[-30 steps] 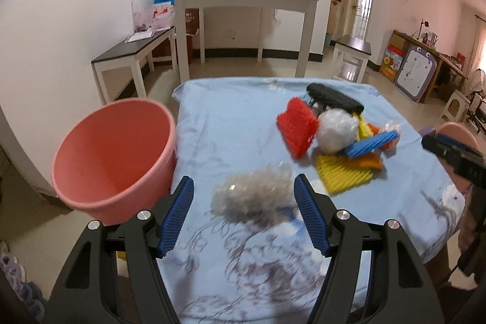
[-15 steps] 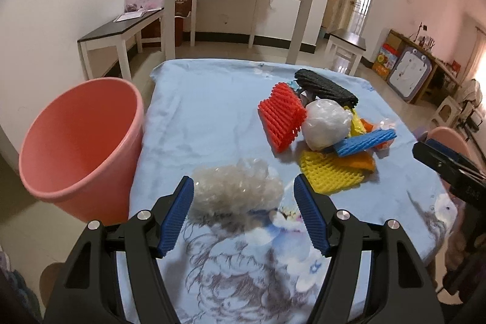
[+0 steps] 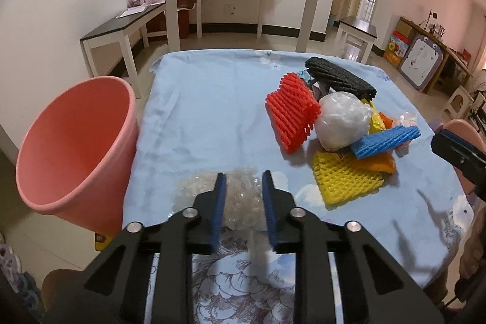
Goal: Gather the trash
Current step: 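Carry the bubble wrap to the pink bucket while the right gripper grabs a white plastic bag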
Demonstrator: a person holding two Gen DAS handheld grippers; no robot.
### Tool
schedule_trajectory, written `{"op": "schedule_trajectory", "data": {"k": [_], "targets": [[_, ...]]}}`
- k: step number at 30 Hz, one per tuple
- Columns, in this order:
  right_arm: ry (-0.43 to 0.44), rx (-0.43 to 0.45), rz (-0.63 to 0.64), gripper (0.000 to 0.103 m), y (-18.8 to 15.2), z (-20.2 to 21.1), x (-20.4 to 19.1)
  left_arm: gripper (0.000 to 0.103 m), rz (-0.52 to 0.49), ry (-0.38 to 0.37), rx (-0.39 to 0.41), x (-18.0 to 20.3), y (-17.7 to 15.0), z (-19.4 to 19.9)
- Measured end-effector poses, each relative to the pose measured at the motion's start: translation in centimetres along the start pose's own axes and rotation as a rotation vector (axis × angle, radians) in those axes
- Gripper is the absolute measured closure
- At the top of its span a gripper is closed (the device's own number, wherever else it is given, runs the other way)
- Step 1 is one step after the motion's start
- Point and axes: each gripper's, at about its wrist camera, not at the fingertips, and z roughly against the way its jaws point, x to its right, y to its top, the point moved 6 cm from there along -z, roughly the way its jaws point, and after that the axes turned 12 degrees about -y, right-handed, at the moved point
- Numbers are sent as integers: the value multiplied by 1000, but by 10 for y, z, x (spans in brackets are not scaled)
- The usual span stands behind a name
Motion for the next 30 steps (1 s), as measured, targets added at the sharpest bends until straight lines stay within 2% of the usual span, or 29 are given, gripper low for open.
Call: {"op": "schedule_trajectory", "data": {"k": [6, 12, 17, 25, 29, 30], "targets": [[54, 4, 15, 43, 10, -1, -13, 91, 44, -11, 28, -9, 4, 16], [102, -4, 26, 47, 21, -7, -29, 92, 59, -31, 69, -13, 13, 34], [146, -60, 18, 47, 25, -28, -44, 92, 50, -31, 101, -16, 23, 50], [122, -161, 28, 48, 26, -74, -58, 92, 68, -12, 151, -27, 41, 72], [132, -213, 13, 70, 21, -89, -59, 92, 82, -15, 163, -31, 43, 76], [133, -218, 9, 71, 20, -90, -60, 92, 85, -17, 165, -32, 43, 76]]}}
